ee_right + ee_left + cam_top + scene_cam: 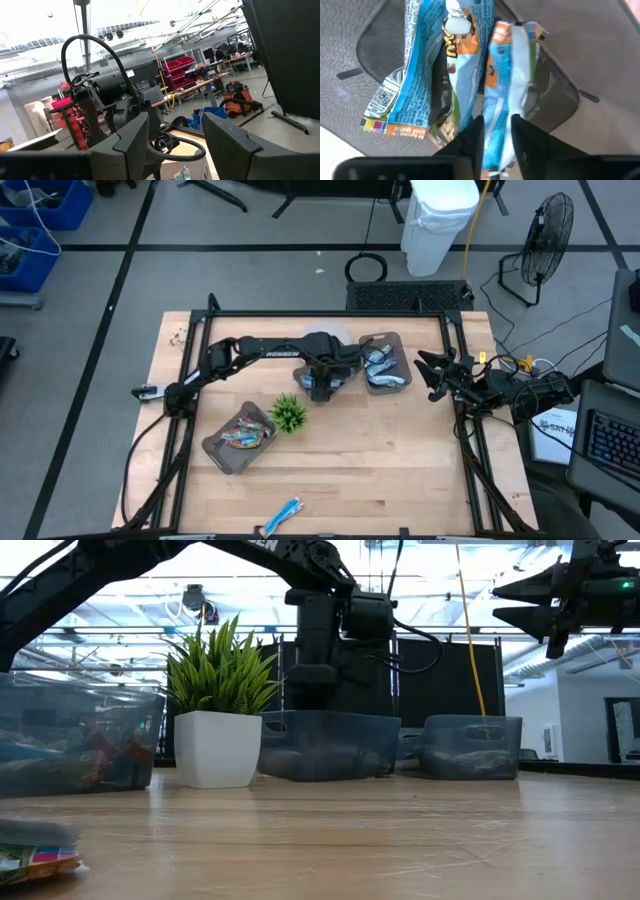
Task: Pick and place Granola Bars by type
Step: Put the yellow granola bar into the top left black bin
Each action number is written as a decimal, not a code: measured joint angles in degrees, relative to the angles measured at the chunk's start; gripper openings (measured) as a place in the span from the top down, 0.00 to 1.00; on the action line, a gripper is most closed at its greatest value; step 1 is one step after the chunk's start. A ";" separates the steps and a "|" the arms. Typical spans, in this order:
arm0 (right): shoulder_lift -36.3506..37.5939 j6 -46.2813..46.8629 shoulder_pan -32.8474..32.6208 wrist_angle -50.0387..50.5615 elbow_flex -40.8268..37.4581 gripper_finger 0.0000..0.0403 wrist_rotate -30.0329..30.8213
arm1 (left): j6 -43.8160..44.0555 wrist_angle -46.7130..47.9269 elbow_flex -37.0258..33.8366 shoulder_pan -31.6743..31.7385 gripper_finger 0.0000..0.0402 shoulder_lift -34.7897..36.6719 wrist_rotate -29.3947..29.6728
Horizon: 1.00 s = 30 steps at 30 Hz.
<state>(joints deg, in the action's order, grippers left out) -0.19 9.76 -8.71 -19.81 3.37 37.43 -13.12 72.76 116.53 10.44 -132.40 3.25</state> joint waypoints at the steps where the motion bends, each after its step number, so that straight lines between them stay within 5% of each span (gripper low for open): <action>1: 0.00 0.00 0.00 0.02 0.01 0.55 0.00 | 0.51 -0.09 0.00 -0.01 0.73 -0.02 0.06; 14: 0.00 0.00 -0.01 -0.02 0.00 0.55 0.02 | 8.57 0.23 0.06 -0.46 0.36 9.69 5.02; 30: 0.00 0.00 0.00 -0.05 -0.01 0.55 0.03 | 49.70 7.73 0.11 -6.32 0.24 29.58 7.85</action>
<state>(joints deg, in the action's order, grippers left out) -0.19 9.76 -8.71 -19.86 3.36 37.46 36.58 80.49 116.64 4.11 -102.82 11.09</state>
